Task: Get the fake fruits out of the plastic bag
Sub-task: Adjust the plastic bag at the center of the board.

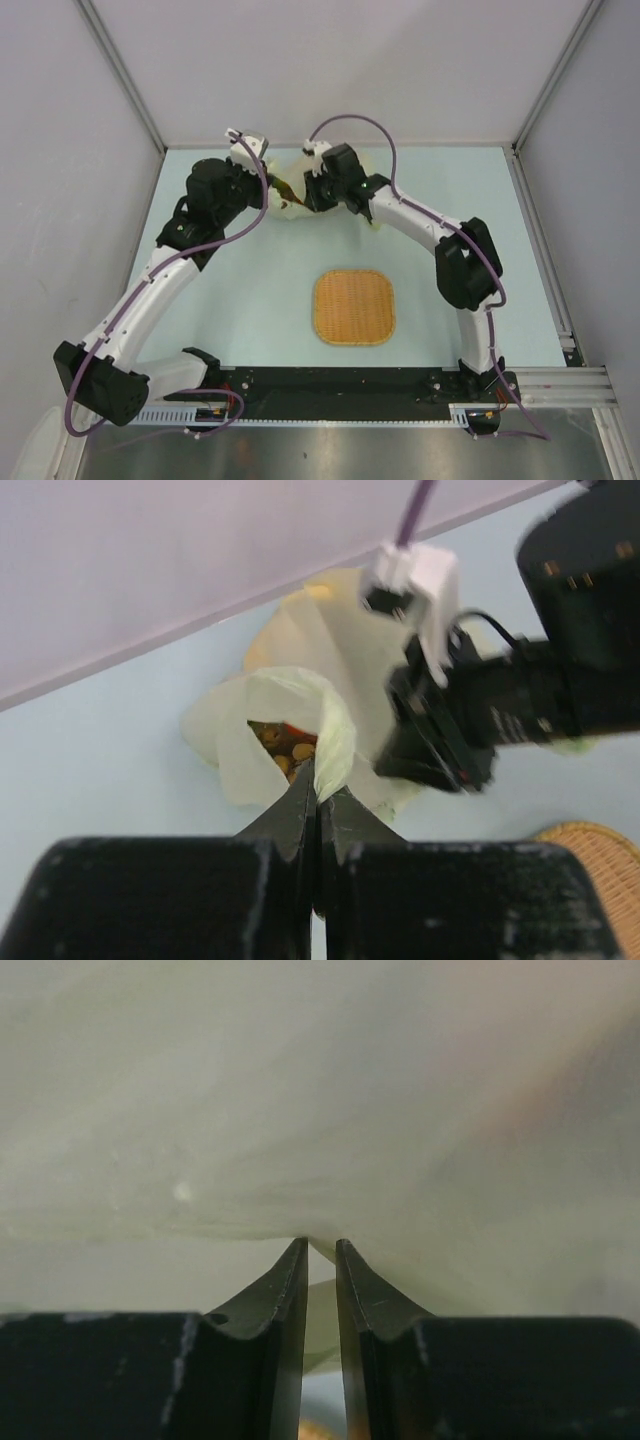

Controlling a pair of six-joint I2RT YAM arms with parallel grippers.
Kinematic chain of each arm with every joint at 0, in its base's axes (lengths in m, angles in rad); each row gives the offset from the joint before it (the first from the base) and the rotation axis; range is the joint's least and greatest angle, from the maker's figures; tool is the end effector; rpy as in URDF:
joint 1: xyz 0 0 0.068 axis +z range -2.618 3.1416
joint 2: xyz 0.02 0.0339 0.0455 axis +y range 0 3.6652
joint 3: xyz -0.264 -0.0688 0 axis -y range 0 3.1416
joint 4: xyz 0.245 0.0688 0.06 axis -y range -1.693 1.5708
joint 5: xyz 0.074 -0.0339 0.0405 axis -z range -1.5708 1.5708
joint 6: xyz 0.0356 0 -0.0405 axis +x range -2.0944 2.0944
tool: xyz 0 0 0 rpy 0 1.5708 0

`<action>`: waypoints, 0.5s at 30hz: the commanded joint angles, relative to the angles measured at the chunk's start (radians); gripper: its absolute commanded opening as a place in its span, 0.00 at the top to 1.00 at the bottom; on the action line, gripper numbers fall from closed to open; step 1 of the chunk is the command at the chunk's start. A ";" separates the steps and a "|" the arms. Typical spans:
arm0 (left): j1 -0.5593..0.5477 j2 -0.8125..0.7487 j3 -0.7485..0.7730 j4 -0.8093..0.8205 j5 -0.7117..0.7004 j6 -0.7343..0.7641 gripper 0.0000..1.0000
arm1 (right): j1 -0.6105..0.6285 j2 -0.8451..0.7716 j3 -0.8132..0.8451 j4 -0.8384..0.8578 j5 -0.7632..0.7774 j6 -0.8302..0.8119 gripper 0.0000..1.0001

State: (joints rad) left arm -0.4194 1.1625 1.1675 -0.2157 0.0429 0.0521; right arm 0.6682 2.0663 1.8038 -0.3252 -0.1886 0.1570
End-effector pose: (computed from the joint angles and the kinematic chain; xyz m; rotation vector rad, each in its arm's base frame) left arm 0.2433 -0.1101 0.3941 0.4486 1.7343 -0.3023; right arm 0.3792 0.3078 0.2797 -0.6710 2.1226 0.6699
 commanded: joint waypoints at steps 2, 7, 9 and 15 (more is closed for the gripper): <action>0.008 -0.041 -0.044 0.015 -0.064 -0.037 1.00 | 0.048 -0.196 -0.303 0.011 0.027 0.012 0.77; 0.007 -0.044 -0.068 -0.004 -0.051 -0.044 1.00 | -0.033 -0.197 -0.207 0.028 0.078 0.006 0.76; 0.008 -0.050 -0.069 -0.014 -0.051 -0.043 1.00 | -0.050 -0.176 -0.134 0.025 0.080 -0.002 0.76; 0.008 -0.080 -0.081 -0.019 -0.080 -0.022 1.00 | -0.016 -0.112 0.009 0.008 -0.003 -0.028 0.77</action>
State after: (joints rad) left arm -0.4168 1.1301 1.0924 -0.2501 -0.0040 0.0257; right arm 0.6041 1.9282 1.7451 -0.3405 -0.1383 0.1532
